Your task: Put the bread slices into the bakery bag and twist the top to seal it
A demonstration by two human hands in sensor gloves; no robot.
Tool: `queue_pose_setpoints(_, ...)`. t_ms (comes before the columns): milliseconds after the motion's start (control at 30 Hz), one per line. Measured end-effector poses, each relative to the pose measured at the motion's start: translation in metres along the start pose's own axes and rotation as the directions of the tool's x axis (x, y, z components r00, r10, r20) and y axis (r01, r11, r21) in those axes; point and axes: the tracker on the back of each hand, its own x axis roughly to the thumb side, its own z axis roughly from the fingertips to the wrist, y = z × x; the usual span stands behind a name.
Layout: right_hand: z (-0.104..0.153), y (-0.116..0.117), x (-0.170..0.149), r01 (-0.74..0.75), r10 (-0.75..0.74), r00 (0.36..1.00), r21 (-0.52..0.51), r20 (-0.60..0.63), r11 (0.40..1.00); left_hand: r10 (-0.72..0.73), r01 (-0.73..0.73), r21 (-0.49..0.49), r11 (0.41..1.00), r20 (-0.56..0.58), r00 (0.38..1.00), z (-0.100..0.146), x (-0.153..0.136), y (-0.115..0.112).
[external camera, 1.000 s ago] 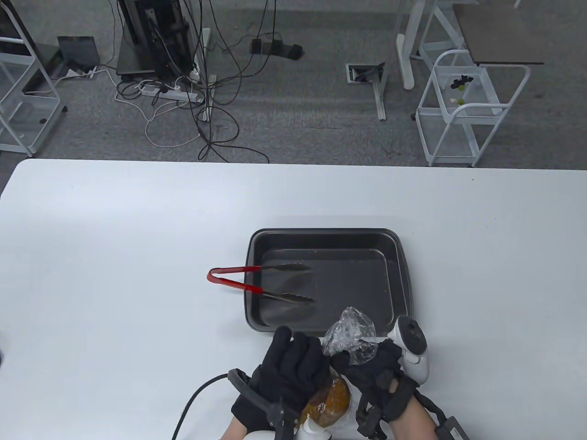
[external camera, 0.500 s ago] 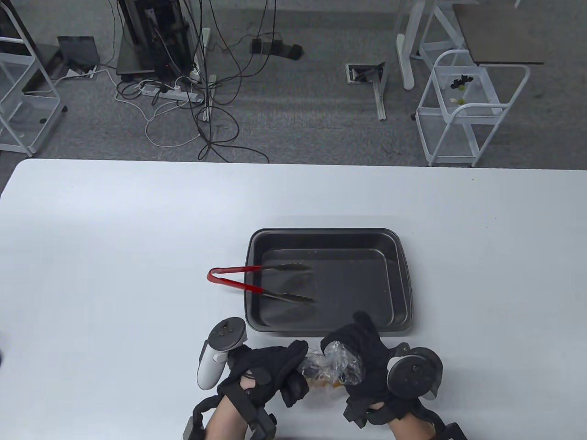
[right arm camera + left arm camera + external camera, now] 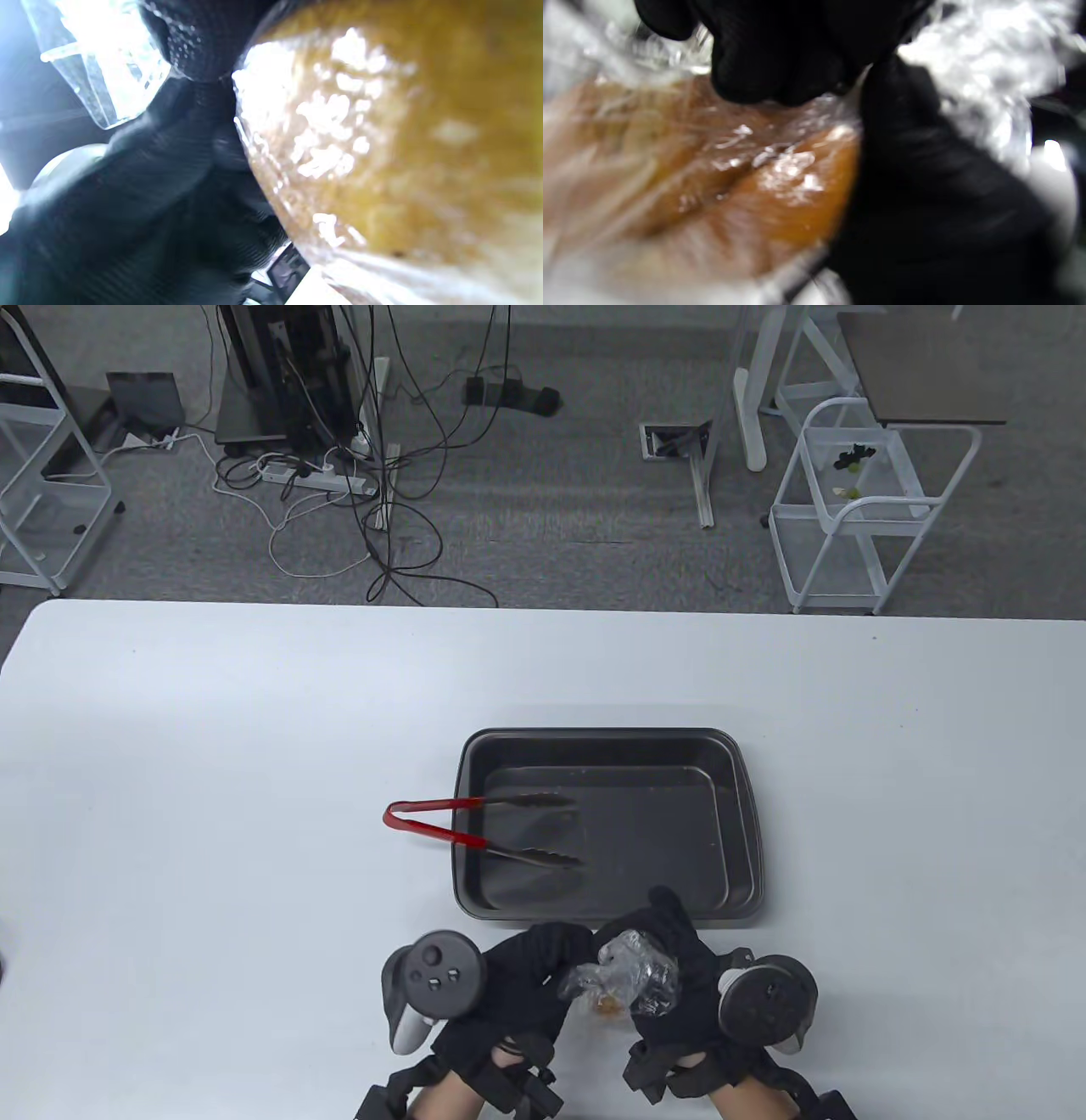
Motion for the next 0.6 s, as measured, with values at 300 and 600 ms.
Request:
queue_pose_setpoints(300,0.001,0.004,-0.033,0.608,-0.505,0.734,0.11,-0.454,0.786,-0.78,0.696,0.363,0.619,0.39,0.49,0.026,0.059,-0.016)
queue_pose_setpoints(600,-0.001,-0.017,-0.033,0.385,-0.346,0.882,0.066,-0.32,0.921,-0.469,0.456,0.198,0.868,0.023,0.883,0.011,0.024,0.013)
